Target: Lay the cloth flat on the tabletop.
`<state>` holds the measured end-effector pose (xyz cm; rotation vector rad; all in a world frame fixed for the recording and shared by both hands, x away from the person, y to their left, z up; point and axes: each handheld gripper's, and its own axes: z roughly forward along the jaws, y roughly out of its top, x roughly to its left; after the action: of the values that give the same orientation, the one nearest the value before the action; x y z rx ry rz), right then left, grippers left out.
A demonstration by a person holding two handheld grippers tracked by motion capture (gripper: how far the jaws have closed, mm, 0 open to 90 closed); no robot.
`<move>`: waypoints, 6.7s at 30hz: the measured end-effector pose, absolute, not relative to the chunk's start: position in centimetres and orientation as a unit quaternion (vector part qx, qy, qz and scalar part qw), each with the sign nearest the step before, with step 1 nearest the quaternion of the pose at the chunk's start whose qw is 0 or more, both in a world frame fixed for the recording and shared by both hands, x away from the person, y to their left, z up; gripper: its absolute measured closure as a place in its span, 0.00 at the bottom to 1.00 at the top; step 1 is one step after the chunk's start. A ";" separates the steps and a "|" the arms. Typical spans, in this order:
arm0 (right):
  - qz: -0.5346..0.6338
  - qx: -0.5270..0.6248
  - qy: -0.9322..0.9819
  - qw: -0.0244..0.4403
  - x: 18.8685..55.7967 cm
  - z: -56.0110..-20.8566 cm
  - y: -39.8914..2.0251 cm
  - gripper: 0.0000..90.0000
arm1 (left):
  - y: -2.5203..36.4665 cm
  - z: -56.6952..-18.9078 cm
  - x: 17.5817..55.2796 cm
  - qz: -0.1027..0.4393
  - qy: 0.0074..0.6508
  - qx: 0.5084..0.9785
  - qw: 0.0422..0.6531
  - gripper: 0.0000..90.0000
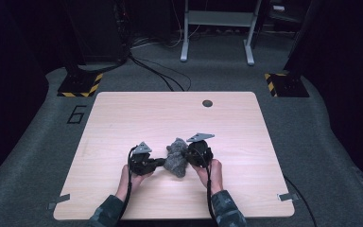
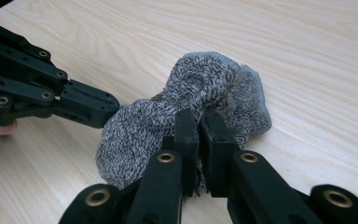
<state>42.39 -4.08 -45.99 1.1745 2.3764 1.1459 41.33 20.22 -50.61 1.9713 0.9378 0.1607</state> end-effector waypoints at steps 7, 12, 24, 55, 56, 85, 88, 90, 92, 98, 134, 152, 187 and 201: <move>0.407 0.404 0.808 0.136 41.4 -45.2 -5.6 0.95 | 21.1 -50.0 41.1 0.074 0.384 0.792 0.469 0.97; 0.408 0.405 0.805 0.145 40.5 -44.9 -6.4 0.95 | 21.7 -49.5 40.8 0.086 0.383 0.789 0.472 0.97; 0.391 0.408 0.810 0.156 37.5 -46.4 -8.6 0.96 | 22.8 -49.3 39.9 0.101 0.392 0.787 0.465 0.97; 0.385 0.444 0.801 0.114 41.8 -46.5 -6.3 0.84 | 21.4 -47.1 44.4 0.053 0.392 0.809 0.434 0.46; 0.386 0.441 0.802 0.117 41.7 -46.6 -6.2 0.86 | 21.0 -47.1 44.6 0.051 0.391 0.813 0.429 0.46; 0.358 0.395 0.835 0.133 36.8 -48.8 -7.0 0.95 | 19.5 -48.6 42.4 0.044 0.375 0.831 0.409 0.95; 0.354 0.391 0.840 0.124 36.4 -49.6 -6.8 0.95 | 19.5 -49.0 41.6 0.049 0.371 0.836 0.402 0.92; 0.348 0.380 0.848 0.121 36.1 -50.1 -6.6 0.95 | 19.5 -49.3 41.2 0.047 0.372 0.837 0.398 0.87; 0.341 0.369 0.857 0.115 35.9 -50.3 -6.4 0.92 | 19.6 -49.2 41.1 0.053 0.369 0.840 0.395 0.79; 0.379 0.376 0.836 0.127 35.7 -48.3 -8.0 0.71 | 19.8 -47.2 40.5 0.093 0.358 0.843 0.390 0.46; 0.333 0.459 0.816 0.111 42.8 -49.9 -8.2 0.98 | 17.2 -48.5 40.1 0.135 0.328 0.859 0.370 0.98; 0.377 0.443 0.805 0.120 39.9 -48.1 -9.9 0.78 | 19.0 -48.0 40.5 0.120 0.357 0.859 0.348 0.55; 0.295 0.486 0.807 0.157 40.9 -50.8 -11.3 0.91 | 18.5 -49.0 41.2 0.132 0.347 0.867 0.332 1.00; 0.307 0.489 0.801 0.156 40.8 -51.0 -11.8 0.91 | 16.7 -47.1 41.4 0.086 0.338 0.858 0.376 0.36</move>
<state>40.75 -11.79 -50.98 1.4003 2.2939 0.8802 41.44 16.74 -47.09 2.1964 0.8654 0.2209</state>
